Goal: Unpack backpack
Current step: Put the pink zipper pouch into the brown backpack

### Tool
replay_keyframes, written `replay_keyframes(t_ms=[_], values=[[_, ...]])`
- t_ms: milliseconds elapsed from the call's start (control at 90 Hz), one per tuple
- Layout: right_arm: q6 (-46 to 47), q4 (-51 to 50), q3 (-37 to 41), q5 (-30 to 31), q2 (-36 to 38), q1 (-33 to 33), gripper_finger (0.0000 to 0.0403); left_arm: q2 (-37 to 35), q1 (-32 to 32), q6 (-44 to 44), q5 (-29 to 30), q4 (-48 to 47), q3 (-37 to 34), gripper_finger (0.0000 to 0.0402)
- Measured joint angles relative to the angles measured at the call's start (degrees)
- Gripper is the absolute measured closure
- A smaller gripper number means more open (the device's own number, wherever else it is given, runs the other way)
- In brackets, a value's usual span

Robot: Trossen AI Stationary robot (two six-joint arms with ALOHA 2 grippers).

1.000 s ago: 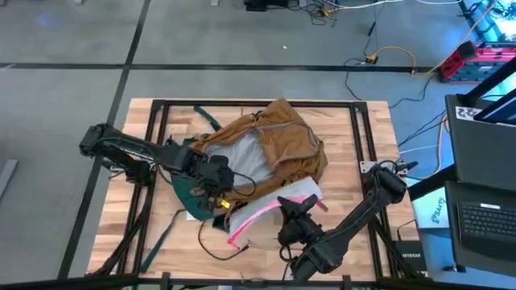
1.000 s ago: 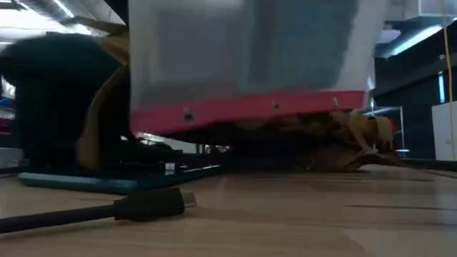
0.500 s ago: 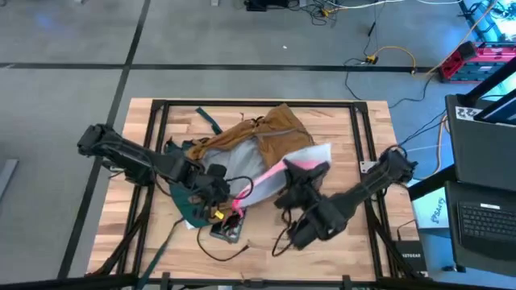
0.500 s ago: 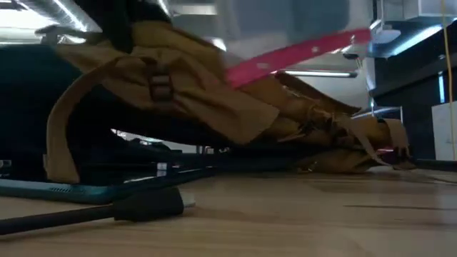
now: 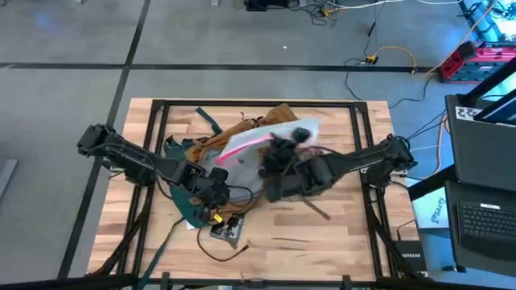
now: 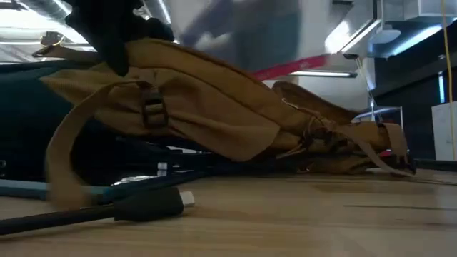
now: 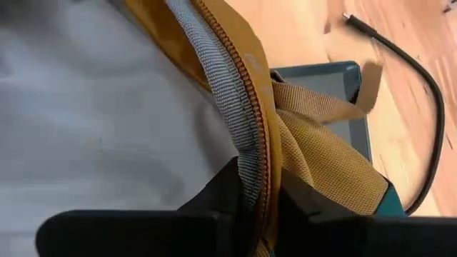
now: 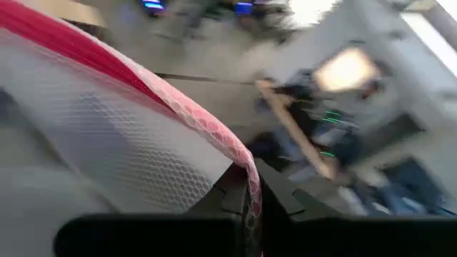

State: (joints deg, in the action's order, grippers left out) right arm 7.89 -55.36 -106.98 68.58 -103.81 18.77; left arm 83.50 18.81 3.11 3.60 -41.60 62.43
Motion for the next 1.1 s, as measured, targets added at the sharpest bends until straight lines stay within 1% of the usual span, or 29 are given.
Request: replay_keyframes(t_ms=[100, 178, 256, 289, 322, 444, 567, 644, 922, 1100], values=[[-11.1, 14.0, 0.0, -11.4, -0.6, -1.5, 0.0403, 0.0, 0.0, -0.1, -0.1, 0.3, 0.0, 0.037], [-14.3, 18.9, 0.0, -15.2, -0.7, -2.3, 0.0403, 0.0, 0.1, -0.1, 0.1, 0.2, 0.0, 0.037], [-13.7, 18.9, 0.0, -16.6, -0.7, -3.2, 0.0403, 0.0, 0.0, -0.9, 0.1, 0.0, 0.0, 0.037], [-12.6, 18.2, 0.0, -18.2, -0.7, -3.5, 0.0403, 0.0, 0.0, -1.2, 0.1, -0.3, 0.0, 0.037], [-11.4, 17.4, 0.0, -20.7, -0.7, -4.0, 0.0403, 0.1, 0.0, -1.4, 0.1, -0.5, 0.0, 0.037], [-8.4, 17.8, 0.1, -32.5, -1.6, -5.4, 0.0403, 0.1, 0.1, -1.6, -0.1, -1.7, 0.0, 0.037], [-6.6, 17.6, 0.1, -40.2, -4.0, -6.1, 0.0403, 0.1, 0.1, -2.0, -0.4, -1.9, -0.1, 0.037], [-5.2, 15.1, 0.1, -44.5, -5.1, -6.3, 0.0403, 0.2, 0.1, -2.4, -0.5, -1.9, -0.1, 0.037], [0.6, 4.6, 0.2, -44.3, -6.5, -6.4, 0.0403, 0.2, -0.1, -2.5, 0.2, -2.6, -0.1, 0.0358], [1.2, 3.2, 0.2, -44.2, -6.5, -6.4, 0.0403, 0.2, -0.1, -3.3, 0.4, -2.8, 0.0, 0.0295]])
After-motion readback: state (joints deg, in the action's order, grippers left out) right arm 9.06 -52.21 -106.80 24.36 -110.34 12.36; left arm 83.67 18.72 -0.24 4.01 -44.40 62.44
